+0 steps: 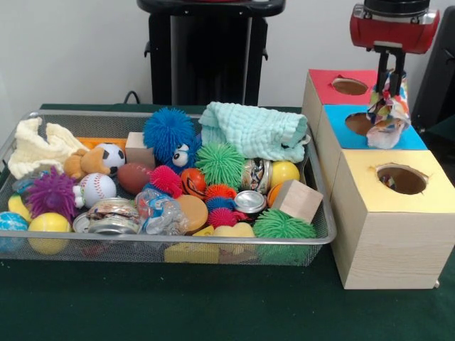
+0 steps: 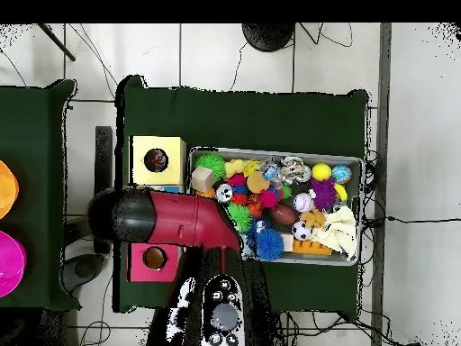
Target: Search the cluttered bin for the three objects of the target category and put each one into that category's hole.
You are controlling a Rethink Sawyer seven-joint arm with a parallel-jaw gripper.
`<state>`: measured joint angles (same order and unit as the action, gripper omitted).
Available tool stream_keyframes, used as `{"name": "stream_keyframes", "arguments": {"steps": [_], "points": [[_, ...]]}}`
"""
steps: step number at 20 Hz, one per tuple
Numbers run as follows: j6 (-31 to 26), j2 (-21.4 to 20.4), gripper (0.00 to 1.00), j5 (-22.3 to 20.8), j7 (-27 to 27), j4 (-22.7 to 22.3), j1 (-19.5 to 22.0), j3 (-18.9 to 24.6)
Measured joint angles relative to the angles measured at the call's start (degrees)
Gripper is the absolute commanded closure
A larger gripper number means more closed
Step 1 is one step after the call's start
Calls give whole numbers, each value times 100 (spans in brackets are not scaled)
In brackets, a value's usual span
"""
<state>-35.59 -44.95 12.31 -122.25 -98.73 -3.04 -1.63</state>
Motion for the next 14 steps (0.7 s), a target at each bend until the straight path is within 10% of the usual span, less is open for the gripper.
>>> {"name": "stream_keyframes", "arguments": {"steps": [14], "points": [[-355, -142, 100, 95, 0, 659, -280, -627]]}}
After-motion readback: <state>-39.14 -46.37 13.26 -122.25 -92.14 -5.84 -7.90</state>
